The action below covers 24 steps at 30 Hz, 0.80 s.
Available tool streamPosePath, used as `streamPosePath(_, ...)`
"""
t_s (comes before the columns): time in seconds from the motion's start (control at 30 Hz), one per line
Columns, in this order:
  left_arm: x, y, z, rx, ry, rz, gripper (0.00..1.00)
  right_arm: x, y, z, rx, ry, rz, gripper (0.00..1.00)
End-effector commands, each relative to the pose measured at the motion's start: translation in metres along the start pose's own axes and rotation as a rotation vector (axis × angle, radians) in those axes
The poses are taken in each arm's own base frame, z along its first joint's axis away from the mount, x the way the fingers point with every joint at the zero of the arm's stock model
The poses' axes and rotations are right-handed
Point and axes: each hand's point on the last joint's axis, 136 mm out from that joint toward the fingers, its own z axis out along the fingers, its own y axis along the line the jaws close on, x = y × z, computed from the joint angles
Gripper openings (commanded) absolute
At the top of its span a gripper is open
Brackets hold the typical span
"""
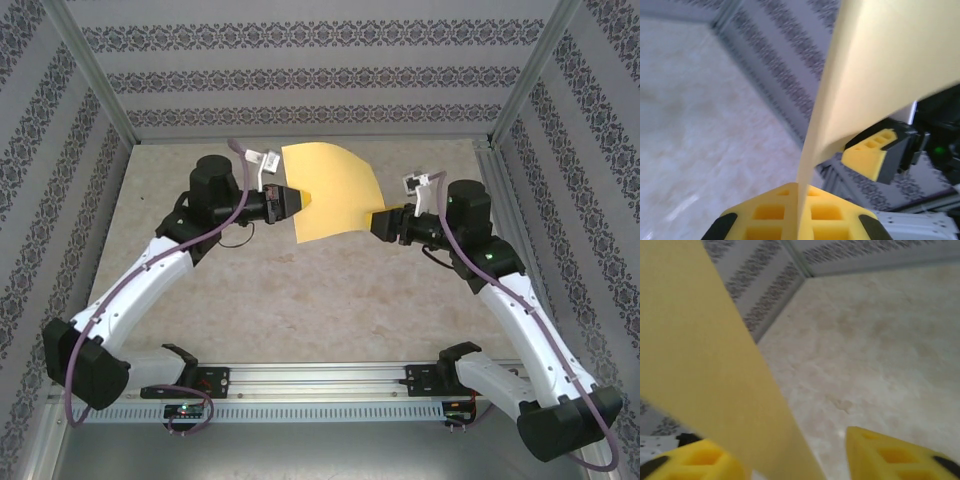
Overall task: Fold a paper plane with a square sheet of paper (fold left side to right side)
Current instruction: Place a square sheet of paper at the center of the table.
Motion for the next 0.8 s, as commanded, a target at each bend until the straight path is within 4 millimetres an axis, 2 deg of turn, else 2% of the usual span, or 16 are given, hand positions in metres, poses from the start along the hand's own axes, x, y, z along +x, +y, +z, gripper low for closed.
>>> streamPosePath(0.0,0.04,0.051,0.008,-0.186,0.144,-0.081,0.0,0.01,-0.048,0.002,0.172,-0.015,0.054,0.67)
streamPosePath(0.07,0.06,0.076,0.015,-0.244,0.208,-0.131,0.0,0.02,-0.071,0.002,0.243,-0.006,0.099,0.77)
streamPosePath(0.17,0.084,0.106,0.02,-0.314,0.276,-0.181,0.0,0.034,-0.094,0.002,0.31,0.015,0.147,0.86)
streamPosePath(0.27,0.109,0.133,0.025,-0.37,0.345,-0.237,0.0,0.049,-0.114,0.002,0.376,0.059,0.188,0.88)
streamPosePath(0.43,0.152,0.172,0.031,-0.445,0.472,-0.315,0.0,0.065,-0.125,0.015,0.369,0.069,0.292,0.86)
streamPosePath(0.53,0.168,0.189,0.033,-0.478,0.524,-0.338,0.0,0.079,-0.13,0.027,0.351,0.064,0.379,0.82)
streamPosePath(0.67,0.179,0.203,0.037,-0.502,0.562,-0.356,0.0,0.095,-0.133,0.05,0.335,0.057,0.463,0.81)
streamPosePath(0.77,0.18,0.206,0.04,-0.504,0.574,-0.357,0.0,0.101,-0.126,0.074,0.293,0.072,0.499,0.81)
